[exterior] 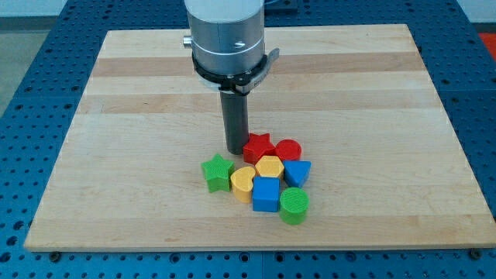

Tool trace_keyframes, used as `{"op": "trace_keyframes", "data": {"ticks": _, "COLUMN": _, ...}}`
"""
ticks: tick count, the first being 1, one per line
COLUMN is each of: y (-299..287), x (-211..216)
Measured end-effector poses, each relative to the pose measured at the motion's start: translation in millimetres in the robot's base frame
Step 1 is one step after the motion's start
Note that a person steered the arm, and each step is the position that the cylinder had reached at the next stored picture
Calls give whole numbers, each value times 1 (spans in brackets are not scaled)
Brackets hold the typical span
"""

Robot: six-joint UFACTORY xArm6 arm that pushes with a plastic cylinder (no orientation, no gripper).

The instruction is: Push the blue cube along with red star and yellow hexagon to the center

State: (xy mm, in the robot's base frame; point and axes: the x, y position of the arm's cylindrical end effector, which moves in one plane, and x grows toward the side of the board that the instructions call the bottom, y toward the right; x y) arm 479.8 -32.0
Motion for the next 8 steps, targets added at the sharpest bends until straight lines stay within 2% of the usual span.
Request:
{"op": "trace_keyframes", "data": {"ticks": 1, "y": 0, "x": -3}}
{"op": "trace_keyframes", "data": {"ticks": 3, "y": 7, "x": -46}}
{"op": "trace_keyframes", "data": {"ticks": 5, "y": 89, "x": -48}}
{"op": "trace_keyframes", "data": {"ticks": 6, "y": 138, "x": -44}}
{"op": "trace_keyframes", "data": {"ticks": 7, "y": 171, "x": -19}}
{"op": "trace_keyframes", "data": {"ticks": 8, "y": 178, "x": 23}}
